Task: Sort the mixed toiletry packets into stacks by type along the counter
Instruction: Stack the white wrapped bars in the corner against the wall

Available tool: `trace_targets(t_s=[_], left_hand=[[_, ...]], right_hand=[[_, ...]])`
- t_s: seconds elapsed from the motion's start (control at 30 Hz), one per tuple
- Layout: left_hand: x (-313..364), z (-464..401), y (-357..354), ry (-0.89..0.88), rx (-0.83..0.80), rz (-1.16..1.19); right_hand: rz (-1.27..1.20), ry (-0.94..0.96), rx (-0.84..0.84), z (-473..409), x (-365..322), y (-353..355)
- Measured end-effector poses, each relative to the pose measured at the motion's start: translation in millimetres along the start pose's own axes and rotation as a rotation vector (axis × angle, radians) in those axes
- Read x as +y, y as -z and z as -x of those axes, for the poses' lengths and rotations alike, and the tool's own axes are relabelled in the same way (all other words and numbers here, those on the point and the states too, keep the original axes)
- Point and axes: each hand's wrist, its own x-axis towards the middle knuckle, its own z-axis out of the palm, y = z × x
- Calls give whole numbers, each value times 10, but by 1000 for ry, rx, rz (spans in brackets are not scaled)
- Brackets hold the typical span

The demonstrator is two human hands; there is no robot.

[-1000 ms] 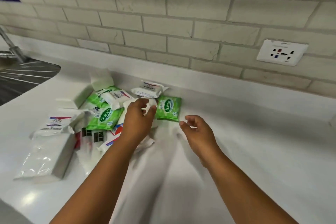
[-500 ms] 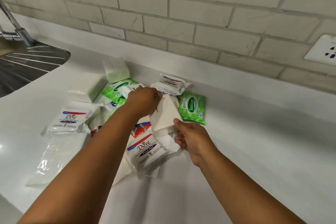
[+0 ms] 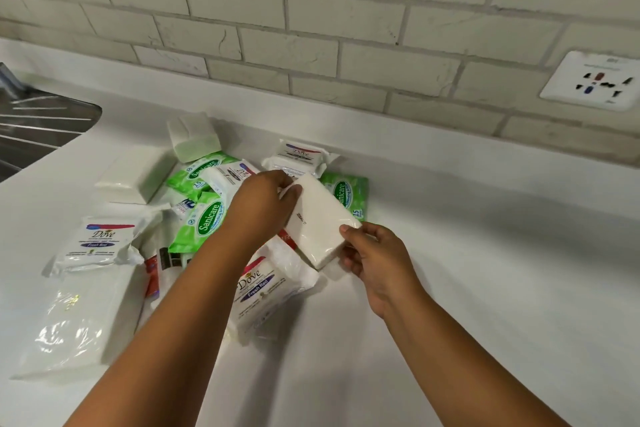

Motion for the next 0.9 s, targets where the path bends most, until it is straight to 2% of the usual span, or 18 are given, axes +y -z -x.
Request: trace_targets(t_s=[0.1, 0.23, 0.4, 0.67, 0.9], left_hand=[[236, 163, -70, 95, -32, 204], [708, 376, -294, 119, -69, 406], [1467, 669, -780, 165, -183, 636], [2974, 1138, -1661, 136, -335, 772], [4397, 1456, -2473, 84, -535, 868]], right_hand=[[-57, 56, 83, 64, -126, 247], [-142, 127, 212, 212, -312, 794], [-121, 252, 357, 421, -509, 1657], [3, 429, 488, 806, -827, 3302], [78, 508, 662, 1071, -1145, 4866]])
